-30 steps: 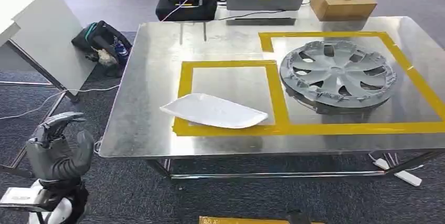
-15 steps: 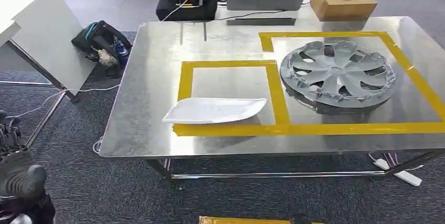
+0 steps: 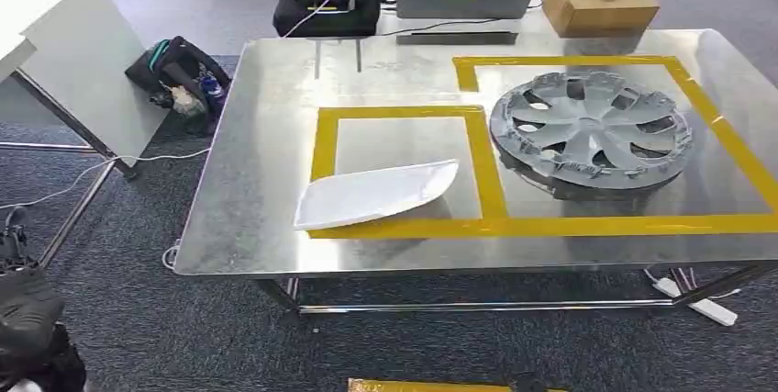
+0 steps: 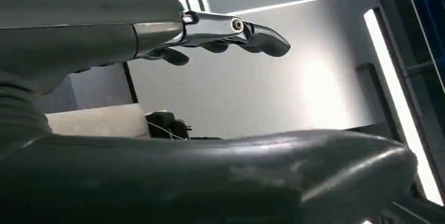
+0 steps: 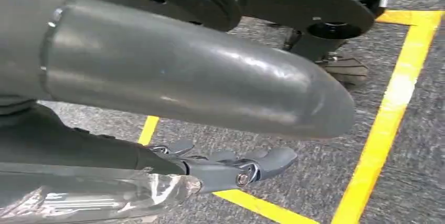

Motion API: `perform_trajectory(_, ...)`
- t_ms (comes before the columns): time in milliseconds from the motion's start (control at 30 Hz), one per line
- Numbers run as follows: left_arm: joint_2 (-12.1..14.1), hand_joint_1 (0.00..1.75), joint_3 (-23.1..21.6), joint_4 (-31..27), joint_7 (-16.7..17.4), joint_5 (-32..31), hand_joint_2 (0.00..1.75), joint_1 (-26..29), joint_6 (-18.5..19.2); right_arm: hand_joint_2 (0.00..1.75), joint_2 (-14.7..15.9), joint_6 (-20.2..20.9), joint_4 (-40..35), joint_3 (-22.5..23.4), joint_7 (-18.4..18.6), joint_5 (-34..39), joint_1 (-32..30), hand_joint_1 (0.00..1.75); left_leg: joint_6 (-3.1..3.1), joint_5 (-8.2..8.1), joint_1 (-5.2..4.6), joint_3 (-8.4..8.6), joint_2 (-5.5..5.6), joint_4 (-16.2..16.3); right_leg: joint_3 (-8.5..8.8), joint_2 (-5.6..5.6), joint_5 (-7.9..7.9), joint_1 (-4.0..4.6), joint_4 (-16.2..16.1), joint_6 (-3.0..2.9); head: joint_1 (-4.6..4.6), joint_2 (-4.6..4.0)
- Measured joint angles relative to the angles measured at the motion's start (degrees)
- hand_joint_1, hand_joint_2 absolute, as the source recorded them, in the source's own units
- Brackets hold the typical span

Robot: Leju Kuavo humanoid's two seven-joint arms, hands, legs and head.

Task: Take the parts from the cabinet and place them on the table.

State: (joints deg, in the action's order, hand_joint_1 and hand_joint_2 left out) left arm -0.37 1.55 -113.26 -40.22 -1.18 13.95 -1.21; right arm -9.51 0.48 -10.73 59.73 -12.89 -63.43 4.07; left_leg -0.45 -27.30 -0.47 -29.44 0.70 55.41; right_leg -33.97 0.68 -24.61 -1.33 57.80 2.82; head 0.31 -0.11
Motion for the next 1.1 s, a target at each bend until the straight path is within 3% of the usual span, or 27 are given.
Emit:
perform_trajectory(167, -0.3, 0.00, 0.2, 0.0, 0.0, 0.0, 0.00, -0.1, 1.2, 0.00, 0.0, -0.2, 0.0, 0.3, -0.4, 0.1, 0.0, 0.00, 0.24, -0.11, -0.15, -0.01, 0.00, 0.1, 0.06, 0.01, 0.08, -0.15, -0.1, 0.19, 0.00, 0.00)
perform_trajectory(200, -0.5, 0.00, 0.3, 0.0, 0.0, 0.2, 0.00, -0.4, 1.5, 0.00, 0.0, -0.1, 0.0, 0.7, -0.4, 0.2, 0.0, 0.00, 0.95, 0.10, -0.47, 0.04, 0.00, 0.5, 0.23, 0.06, 0.51, -0.47, -0.4, 0.96, -0.02, 0.00)
perform_trajectory(233, -0.5, 0.00, 0.3, 0.0, 0.0, 0.2, 0.00, -0.6, 1.5, 0.00, 0.0, -0.1, 0.0, 0.8, -0.2, 0.1, 0.0, 0.00, 1.21, 0.36, -0.47, 0.01, -0.01, 0.3, 0.33, 0.09, 0.76, -0.46, -0.7, 1.28, -0.07, 0.00)
perform_trajectory(267, -0.6, 0.00, 0.2, 0.0, 0.0, 0.2, 0.00, -0.9, 1.5, 0.00, 0.0, -0.1, 0.0, 0.9, 0.1, 0.0, 0.0, 0.00, 1.63, 1.09, 0.15, 0.28, -0.15, -0.8, 0.15, 0.10, 0.46, -0.18, -0.6, 1.48, 0.00, 0.00)
perform_trajectory(300, -0.9, 0.00, 0.2, 0.0, 0.0, 0.3, 0.00, -1.1, 1.4, 0.00, 0.1, -0.1, 0.0, 0.9, 0.3, 0.0, 0.0, 0.00, 1.76, 1.33, 0.29, 0.29, -0.35, -1.0, -0.60, -0.14, -0.99, 0.00, 0.5, 1.45, 0.09, 0.00)
perform_trajectory(333, -1.0, 0.00, 0.3, 0.0, 0.0, 0.5, 0.00, -1.3, 1.2, 0.00, 0.1, -0.1, 0.0, 0.9, 0.6, -0.1, 0.1, 0.00, 1.85, 1.39, 0.41, 0.10, -0.37, -1.0, -1.86, -0.16, -3.57, 0.08, 4.0, 1.42, 0.31, 0.00)
perform_trajectory(400, -1.1, 0.00, 0.3, 0.0, 0.0, 0.6, 0.00, -1.3, 0.6, 0.00, 0.2, -0.1, 0.0, 0.9, 0.9, -0.1, 0.0, 0.00, 1.91, 1.44, 0.39, -0.08, -0.62, -0.9, -5.60, -0.20, -8.05, 0.09, 13.6, 1.50, 0.37, 0.00)
perform_trajectory(433, -1.3, 0.00, 0.3, 0.0, 0.0, 0.6, 0.00, -1.2, 0.4, 0.00, 0.2, -0.1, 0.0, 0.9, 1.0, -0.1, 0.0, 0.00, 1.92, 1.48, 0.39, -0.15, -0.65, -0.9, -6.79, -0.19, -9.11, 0.13, 17.0, 1.59, 0.48, 0.00)
perform_trajectory(467, -1.4, 0.00, 0.3, 0.0, 0.0, 0.5, 0.00, -1.2, 0.0, 0.00, 0.2, -0.1, 0.0, 1.0, 1.0, -0.1, -0.1, 0.00, 1.89, 1.51, 0.43, -0.16, -0.66, -0.9, -6.61, -0.23, -8.45, 0.06, 17.4, 1.64, 0.42, 0.00)
perform_trajectory(500, -1.5, 0.00, 0.3, 0.0, 0.0, 0.3, 0.00, -1.2, -0.3, 0.00, 0.2, -0.1, 0.0, 1.0, 1.0, -0.2, -0.1, 0.00, 1.81, 1.56, 0.51, -0.16, -0.66, -0.8, -5.20, -0.27, -6.82, 0.02, 15.2, 1.69, 0.44, 0.00)
perform_trajectory(567, -1.5, 0.00, 0.3, 0.0, 0.0, 0.1, 0.00, -1.2, -0.7, 0.00, 0.4, -0.2, 0.0, 1.0, 1.1, -0.3, 0.0, 0.00, 1.42, 1.41, 0.81, -0.18, -0.63, -0.4, 0.73, -0.40, -2.04, -0.15, 4.8, 1.80, 0.44, 0.00)
perform_trajectory(600, -1.5, 0.00, 0.3, 0.0, 0.0, 0.1, 0.00, -1.1, -0.9, 0.00, 0.5, -0.2, 0.0, 1.0, 1.1, -0.3, 0.1, 0.00, 0.94, 1.23, 0.86, -0.28, -0.61, 0.0, 3.04, -0.39, -2.77, -0.18, 0.6, 2.07, 0.44, 0.00)
perform_trajectory(633, -1.5, 0.00, 0.3, 0.0, 0.0, 0.1, 0.00, -1.1, -0.9, 0.00, 0.4, -0.2, 0.0, 1.0, 1.1, -0.3, 0.2, 0.00, 0.48, 1.23, 0.52, -0.88, -0.45, 0.3, 3.90, -0.18, -2.64, 0.13, 0.3, 1.67, 0.66, 0.00)
perform_trajectory(767, -1.6, 0.00, 0.3, 0.0, 0.0, 0.2, 0.00, -1.0, -1.1, 0.00, 0.6, -0.3, 0.0, 1.0, 1.2, -0.3, 0.2, 0.00, -0.59, 1.70, 0.58, -1.33, -0.43, 0.8, 2.50, -0.10, -2.42, 0.05, 0.6, -0.30, 0.44, 0.00)
perform_trajectory(800, -1.6, 0.00, 0.4, 0.0, 0.0, 0.3, 0.00, -1.0, -1.1, 0.00, 0.6, -0.3, 0.0, 1.0, 1.2, -0.3, 0.3, 0.00, -0.93, 0.28, 0.69, -1.94, -0.49, 1.6, 2.18, -0.18, -2.08, -0.02, 0.5, -0.86, 0.42, 0.00)
perform_trajectory(833, -1.6, 0.00, 0.4, 0.0, 0.0, 0.5, 0.00, -1.0, -1.1, 0.00, 0.7, -0.3, 0.0, 1.0, 1.2, -0.3, 0.4, 0.00, -1.18, -2.25, 0.69, -3.03, -0.50, 4.1, 1.70, -0.20, -1.75, 0.00, 0.5, -1.36, 0.09, 0.00)
perform_trajectory(900, -1.6, 0.00, 0.4, 0.0, 0.0, 0.5, 0.00, -0.9, -1.1, 0.00, 0.7, -0.3, 0.0, 1.0, 1.0, -0.3, 0.4, 0.00, -1.54, -7.83, 0.73, -6.77, -0.50, 13.4, 0.52, -0.32, -1.00, 0.11, 0.6, -1.86, 0.11, 0.00)
perform_trajectory(933, -1.7, 0.00, 0.4, 0.0, 0.0, 0.5, 0.00, -0.8, -1.1, 0.00, 0.7, -0.3, 0.0, 1.1, 0.9, -0.3, 0.4, 0.00, -1.58, -9.37, 0.74, -8.12, -0.50, 17.3, -0.06, -0.40, -0.61, 0.19, 0.6, -1.92, 0.09, 0.00)
perform_trajectory(967, -1.7, 0.00, 0.4, 0.0, 0.0, 0.5, 0.00, -0.8, -1.1, 0.00, 0.8, -0.3, 0.0, 1.1, 0.9, -0.4, 0.3, 0.00, -1.51, -9.29, 0.75, -8.25, -0.50, 18.6, -0.56, -0.43, -0.21, 0.22, 0.6, -1.90, 0.13, 0.00)
perform_trajectory(1033, -1.7, 0.00, 0.4, 0.0, 0.0, 0.5, 0.00, -0.8, -1.1, 0.00, 0.8, -0.3, 0.0, 1.1, 0.7, -0.5, 0.3, 0.00, -1.26, -5.71, 0.75, -5.22, -0.50, 14.3, -1.50, -0.44, 0.55, 0.25, 0.6, -1.66, 0.13, 0.00)
perform_trajectory(1067, -1.7, 0.00, 0.4, 0.0, 0.0, 0.5, 0.00, -0.8, -1.2, 0.00, 0.8, -0.3, 0.0, 1.1, 0.7, -0.6, 0.4, 0.00, -1.07, -3.24, 0.75, -2.00, -0.50, 9.2, -1.95, -0.41, 0.97, 0.23, 0.6, -1.43, 0.11, 0.00)
perform_trajectory(1100, -1.7, 0.00, 0.4, -0.1, 0.0, 0.5, 0.00, -0.8, -1.2, 0.00, 0.8, -0.2, 0.0, 1.1, 0.7, -0.7, 0.4, 0.00, -0.92, -1.94, 0.79, 1.35, -0.51, 4.1, -2.23, -0.35, 1.40, 0.20, 0.6, -1.13, 0.09, 0.02)
